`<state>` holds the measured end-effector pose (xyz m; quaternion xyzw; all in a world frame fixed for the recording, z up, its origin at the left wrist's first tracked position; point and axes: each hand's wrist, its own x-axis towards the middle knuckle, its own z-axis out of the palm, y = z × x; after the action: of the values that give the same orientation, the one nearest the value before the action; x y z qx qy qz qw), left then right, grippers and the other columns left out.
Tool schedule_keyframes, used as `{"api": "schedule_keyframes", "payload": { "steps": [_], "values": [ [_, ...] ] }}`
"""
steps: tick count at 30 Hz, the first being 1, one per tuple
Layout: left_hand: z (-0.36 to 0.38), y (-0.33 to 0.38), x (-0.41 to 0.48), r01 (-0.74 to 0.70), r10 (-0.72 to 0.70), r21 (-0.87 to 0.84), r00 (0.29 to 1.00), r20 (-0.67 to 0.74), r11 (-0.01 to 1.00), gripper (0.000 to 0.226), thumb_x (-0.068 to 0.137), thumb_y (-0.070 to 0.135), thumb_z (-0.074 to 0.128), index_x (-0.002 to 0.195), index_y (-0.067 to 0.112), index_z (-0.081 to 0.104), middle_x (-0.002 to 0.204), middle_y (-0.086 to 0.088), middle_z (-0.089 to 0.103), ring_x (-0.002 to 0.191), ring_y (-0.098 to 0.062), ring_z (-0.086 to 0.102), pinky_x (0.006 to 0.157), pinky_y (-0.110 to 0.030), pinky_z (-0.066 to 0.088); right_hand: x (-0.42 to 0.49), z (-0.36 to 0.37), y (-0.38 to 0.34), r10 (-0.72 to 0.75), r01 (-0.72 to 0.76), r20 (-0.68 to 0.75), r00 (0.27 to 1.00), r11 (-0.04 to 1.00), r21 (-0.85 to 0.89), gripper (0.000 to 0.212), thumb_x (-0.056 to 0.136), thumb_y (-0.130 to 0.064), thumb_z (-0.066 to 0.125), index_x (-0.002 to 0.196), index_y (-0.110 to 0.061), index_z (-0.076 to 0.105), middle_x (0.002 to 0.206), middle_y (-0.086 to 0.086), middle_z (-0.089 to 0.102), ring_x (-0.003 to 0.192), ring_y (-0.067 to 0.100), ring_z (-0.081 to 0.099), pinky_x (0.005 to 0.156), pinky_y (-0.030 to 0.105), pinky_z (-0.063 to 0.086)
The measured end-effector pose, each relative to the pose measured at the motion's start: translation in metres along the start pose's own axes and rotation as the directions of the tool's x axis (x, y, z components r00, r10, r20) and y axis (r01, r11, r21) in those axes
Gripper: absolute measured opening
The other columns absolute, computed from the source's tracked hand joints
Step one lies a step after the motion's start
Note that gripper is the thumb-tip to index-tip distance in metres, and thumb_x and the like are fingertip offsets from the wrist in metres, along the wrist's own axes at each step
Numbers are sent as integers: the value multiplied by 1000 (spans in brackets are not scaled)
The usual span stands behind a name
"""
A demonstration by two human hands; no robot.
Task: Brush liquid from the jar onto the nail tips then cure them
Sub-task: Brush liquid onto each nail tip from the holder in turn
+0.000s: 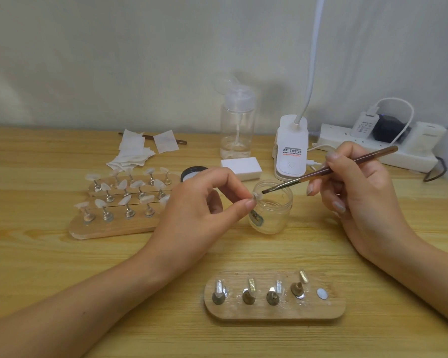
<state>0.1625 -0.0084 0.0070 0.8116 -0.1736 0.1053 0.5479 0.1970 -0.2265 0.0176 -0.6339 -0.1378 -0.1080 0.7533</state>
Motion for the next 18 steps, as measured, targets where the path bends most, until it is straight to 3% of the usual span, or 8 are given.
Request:
{"api": "schedule_keyframes", "payload": {
  "steps": [5,9,14,18],
  "values": [
    [0,0,-1,6,-6,-3,1000,4,1000,11,85,22,76,78,24,67,82,16,67,56,-9,46,54,-17,42,-3,2,-2,-41,41,85,996,999,1,25,94,-27,57,73,-17,46,62,11,67,36,11,33,38,16,31],
    [-1,1,0,13,-13,5,1000,1,1000,11,86,22,75,79,24,68,82,16,68,57,-11,47,54,-17,42,-2,0,-1,-30,30,-6,1000,999,-12,29,100,-15,50,72,-17,45,59,10,65,34,10,31,38,15,29],
    [0,1,-1,23,-23,-7,1000,-3,1000,10,84,23,75,78,25,67,83,16,68,56,-9,46,54,-20,43,-4,3,-2,-81,80,96,992,997,7,24,96,-22,52,75,-15,45,62,10,67,35,9,34,38,14,30],
    [0,1,-1,20,-20,-2,1000,-4,1000,11,85,22,76,78,25,67,83,16,68,56,-9,47,54,-20,43,-3,0,0,-55,55,1,998,998,-27,29,99,-12,49,71,-18,48,58,11,64,34,9,33,37,16,28]
  ]
}}
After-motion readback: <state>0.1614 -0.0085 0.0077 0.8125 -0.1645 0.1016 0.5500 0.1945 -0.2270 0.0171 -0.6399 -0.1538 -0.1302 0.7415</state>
